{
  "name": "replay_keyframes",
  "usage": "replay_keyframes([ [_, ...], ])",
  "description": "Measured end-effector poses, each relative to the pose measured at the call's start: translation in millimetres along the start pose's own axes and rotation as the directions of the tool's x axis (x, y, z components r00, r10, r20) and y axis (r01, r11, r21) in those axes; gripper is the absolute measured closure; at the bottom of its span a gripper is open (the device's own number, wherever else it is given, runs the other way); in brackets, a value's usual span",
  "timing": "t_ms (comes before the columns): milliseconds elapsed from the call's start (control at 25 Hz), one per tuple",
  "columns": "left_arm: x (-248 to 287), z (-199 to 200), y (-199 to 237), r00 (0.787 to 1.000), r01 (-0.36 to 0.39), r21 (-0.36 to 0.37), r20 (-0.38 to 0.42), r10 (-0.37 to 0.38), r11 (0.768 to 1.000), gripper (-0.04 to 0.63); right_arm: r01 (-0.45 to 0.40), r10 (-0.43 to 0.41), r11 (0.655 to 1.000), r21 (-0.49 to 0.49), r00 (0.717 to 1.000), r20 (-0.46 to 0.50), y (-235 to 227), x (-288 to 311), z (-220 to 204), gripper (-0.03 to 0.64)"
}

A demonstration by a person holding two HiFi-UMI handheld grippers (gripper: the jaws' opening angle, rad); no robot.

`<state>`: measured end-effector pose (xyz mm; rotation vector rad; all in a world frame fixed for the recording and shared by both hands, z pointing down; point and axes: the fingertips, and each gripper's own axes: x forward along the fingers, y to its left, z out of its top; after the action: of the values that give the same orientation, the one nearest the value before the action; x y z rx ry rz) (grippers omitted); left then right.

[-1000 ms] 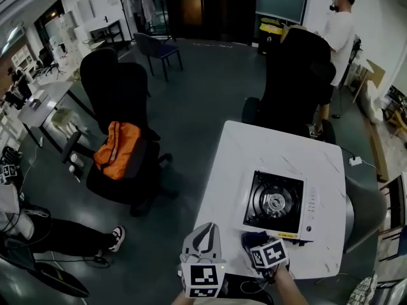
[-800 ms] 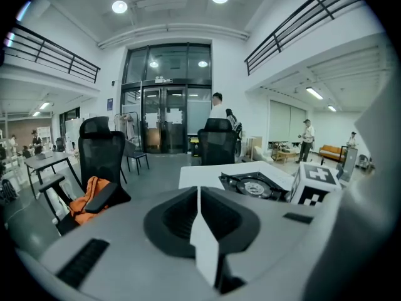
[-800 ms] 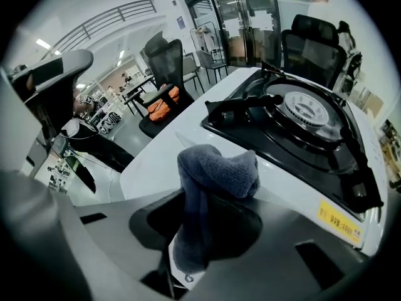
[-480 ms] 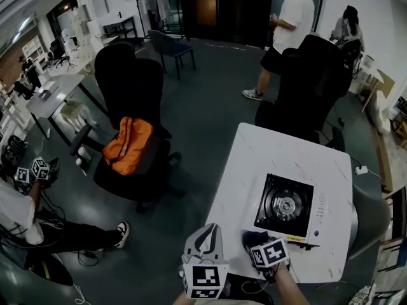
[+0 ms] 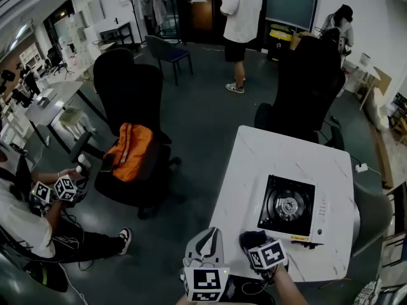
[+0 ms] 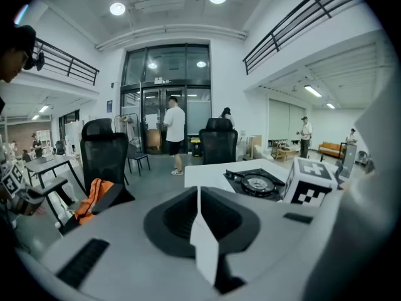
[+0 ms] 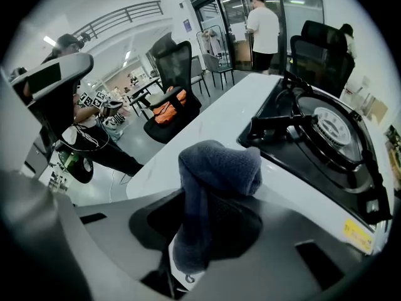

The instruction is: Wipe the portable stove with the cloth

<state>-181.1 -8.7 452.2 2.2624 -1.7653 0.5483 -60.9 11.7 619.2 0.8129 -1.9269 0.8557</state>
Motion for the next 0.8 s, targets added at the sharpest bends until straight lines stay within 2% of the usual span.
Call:
replay_keyframes([
  [280, 10, 11, -24, 0.997, 0.077, 0.040, 0.012, -0.077, 0.996, 0.574, 0.005, -0.005, 0.999, 0.045, 1.000, 0.009, 0, -15, -22, 0.511],
  [560, 28, 27, -68, 0.987, 0.157, 0.086, 0.027, -0.160, 0.984, 0.574, 0.039, -0.045, 0.985, 0.169, 0.999, 0.030, -37, -38, -58, 0.511],
  [800, 38, 34, -113, 0.978, 0.205, 0.093, 0.019, -0.207, 0.974, 0.574, 0.053, -0.059, 0.976, 0.210, 0.998, 0.022, -67, -62, -83, 0.511],
])
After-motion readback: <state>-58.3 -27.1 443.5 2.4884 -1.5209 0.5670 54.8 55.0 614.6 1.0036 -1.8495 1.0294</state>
